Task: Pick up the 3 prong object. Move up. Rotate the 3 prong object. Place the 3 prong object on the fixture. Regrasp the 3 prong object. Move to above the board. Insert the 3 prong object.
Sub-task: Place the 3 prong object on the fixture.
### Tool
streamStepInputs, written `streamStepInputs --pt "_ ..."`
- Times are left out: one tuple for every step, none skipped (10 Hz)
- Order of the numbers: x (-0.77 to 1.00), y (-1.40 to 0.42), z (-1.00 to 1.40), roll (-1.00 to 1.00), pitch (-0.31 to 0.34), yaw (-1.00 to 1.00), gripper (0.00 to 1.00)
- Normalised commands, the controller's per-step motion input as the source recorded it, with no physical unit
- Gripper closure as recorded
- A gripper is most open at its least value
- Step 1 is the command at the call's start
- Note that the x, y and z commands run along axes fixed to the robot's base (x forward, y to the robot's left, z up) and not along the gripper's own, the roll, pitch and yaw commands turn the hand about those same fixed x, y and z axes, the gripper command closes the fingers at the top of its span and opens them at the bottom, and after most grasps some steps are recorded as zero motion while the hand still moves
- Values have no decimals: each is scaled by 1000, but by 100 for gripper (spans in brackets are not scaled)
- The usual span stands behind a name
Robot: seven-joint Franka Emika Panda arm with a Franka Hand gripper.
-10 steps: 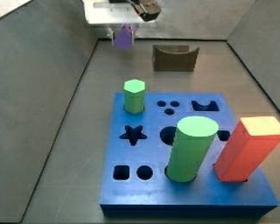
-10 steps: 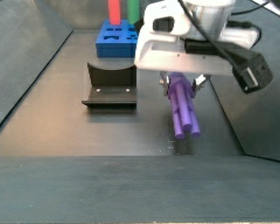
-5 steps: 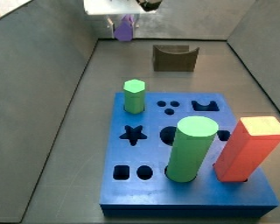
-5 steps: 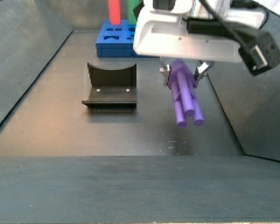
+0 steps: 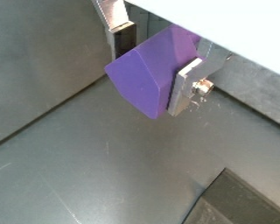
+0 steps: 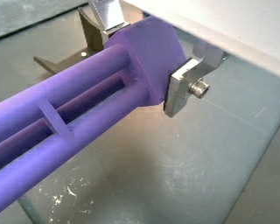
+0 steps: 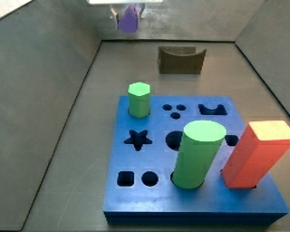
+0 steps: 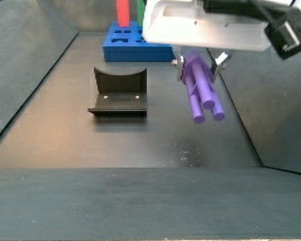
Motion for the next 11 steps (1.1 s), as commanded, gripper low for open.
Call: streamStepInputs --pt "-38 -4 1000 -186 7 -20 100" --pt "-43 -2 1000 -194 6 -27 100" --pt "-46 2 1000 -198 5 -34 100" --pt "-42 0 925 -209 0 -38 100" --pt "-40 1 847 -217 0 -41 100" --pt "-37 3 793 -216 0 -43 100" --pt "-29 0 681 -197 4 -38 100" --pt "-21 -2 560 -179 10 -35 100" --pt "-15 -5 463 -175 15 -33 100" --pt "-15 -2 362 -181 18 -35 100" --pt "-14 1 260 -184 17 -39 100"
